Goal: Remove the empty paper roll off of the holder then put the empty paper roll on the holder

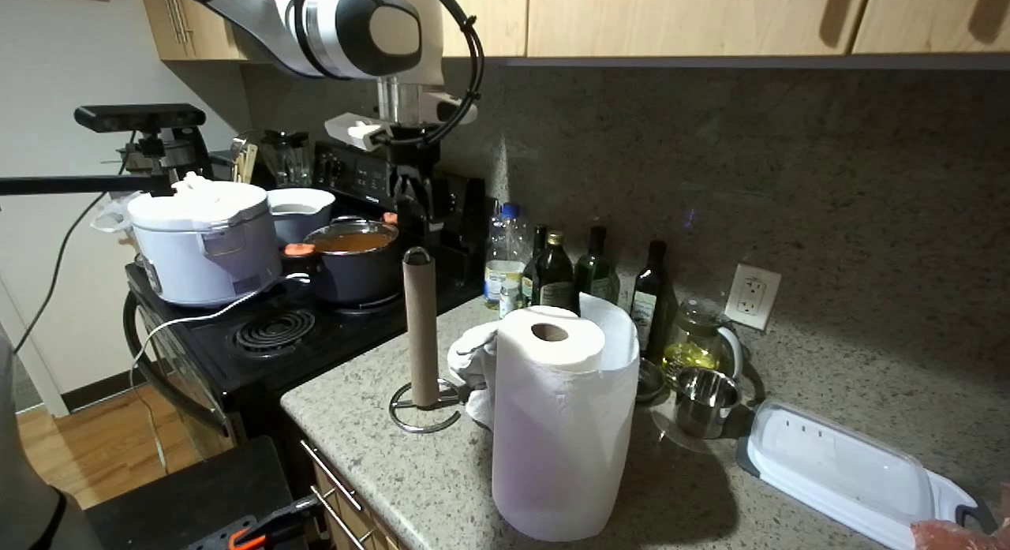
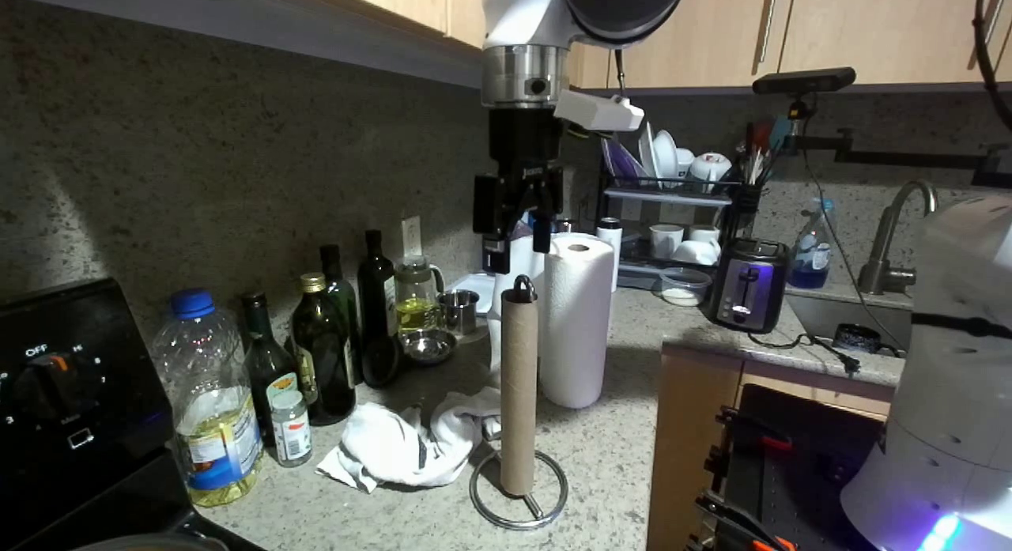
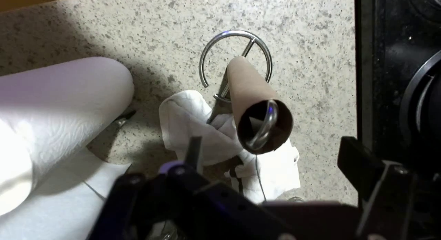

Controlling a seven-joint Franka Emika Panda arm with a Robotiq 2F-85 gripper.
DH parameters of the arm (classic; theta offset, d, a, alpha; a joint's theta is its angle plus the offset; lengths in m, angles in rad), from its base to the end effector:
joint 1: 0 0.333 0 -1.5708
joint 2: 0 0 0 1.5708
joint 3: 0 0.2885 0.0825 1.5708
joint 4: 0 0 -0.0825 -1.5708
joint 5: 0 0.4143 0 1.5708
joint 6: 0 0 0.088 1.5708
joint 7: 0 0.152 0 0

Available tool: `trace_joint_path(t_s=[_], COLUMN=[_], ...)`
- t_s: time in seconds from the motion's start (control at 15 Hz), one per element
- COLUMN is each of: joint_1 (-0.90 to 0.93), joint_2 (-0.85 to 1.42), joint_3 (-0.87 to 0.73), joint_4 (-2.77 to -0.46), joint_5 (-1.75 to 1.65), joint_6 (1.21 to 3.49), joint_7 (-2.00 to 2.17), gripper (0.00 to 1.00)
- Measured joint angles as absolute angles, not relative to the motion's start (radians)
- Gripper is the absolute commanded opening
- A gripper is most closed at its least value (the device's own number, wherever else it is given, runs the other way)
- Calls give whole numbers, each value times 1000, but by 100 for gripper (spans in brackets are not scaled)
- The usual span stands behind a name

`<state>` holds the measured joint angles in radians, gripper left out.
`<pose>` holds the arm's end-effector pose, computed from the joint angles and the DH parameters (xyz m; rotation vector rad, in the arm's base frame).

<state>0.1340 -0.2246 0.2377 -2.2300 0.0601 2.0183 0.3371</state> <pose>0.4798 0.1928 0.3788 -3.1373 -0.0050 -0.0100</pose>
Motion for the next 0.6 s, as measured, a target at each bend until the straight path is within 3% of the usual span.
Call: trace_joint_path(t_s=[0.6], joint_1=[145], joint_2=[-192], joint_3=[237], joint_4=[-2230], joint_5=[61], joint_6=[1989], joint_7=[278], gripper=[100])
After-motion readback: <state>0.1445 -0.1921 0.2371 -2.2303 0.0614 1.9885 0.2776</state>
